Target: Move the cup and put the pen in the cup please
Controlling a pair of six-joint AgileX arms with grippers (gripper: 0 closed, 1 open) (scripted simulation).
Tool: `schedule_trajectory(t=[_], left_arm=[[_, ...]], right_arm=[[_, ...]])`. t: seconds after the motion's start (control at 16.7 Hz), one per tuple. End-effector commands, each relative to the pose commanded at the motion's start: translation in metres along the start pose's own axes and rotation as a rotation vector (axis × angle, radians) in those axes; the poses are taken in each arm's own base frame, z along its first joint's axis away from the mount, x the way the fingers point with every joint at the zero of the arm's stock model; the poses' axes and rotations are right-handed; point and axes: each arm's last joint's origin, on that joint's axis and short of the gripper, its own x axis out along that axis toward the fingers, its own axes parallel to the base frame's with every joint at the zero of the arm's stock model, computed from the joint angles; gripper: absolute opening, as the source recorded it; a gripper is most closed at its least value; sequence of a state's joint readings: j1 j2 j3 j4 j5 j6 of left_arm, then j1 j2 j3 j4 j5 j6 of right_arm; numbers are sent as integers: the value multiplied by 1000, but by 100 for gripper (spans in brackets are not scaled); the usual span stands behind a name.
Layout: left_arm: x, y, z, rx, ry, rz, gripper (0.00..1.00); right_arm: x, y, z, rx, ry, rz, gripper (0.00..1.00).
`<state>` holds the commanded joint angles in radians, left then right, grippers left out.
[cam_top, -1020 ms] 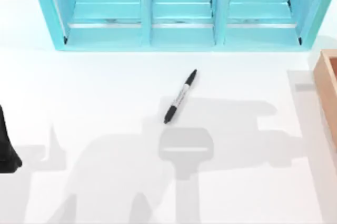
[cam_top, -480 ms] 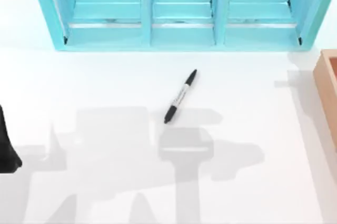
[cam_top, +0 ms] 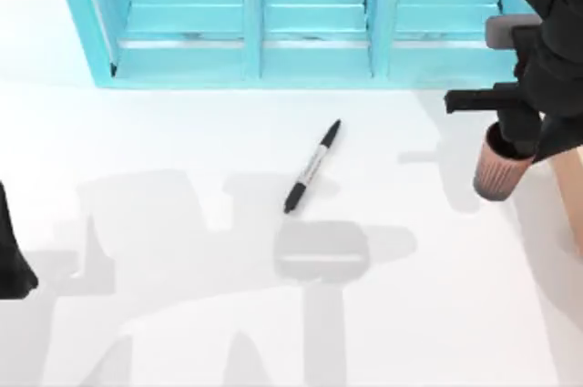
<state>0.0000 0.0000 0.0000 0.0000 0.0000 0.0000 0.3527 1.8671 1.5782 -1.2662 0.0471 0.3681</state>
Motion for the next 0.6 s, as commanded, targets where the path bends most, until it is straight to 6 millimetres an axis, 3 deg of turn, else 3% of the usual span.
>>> schedule_trajectory(t=[0.18,0.48,0.6], left_arm=[[0,0,0,0,0,0,100],[0,0,0,0,0,0,100],[0,0,0,0,0,0,100]], right_arm=[[18,28,-5,-1,-16,-8,0],[19,28,-4,5,-14,-5,0],[30,30,-4,3,-16,-5,0]])
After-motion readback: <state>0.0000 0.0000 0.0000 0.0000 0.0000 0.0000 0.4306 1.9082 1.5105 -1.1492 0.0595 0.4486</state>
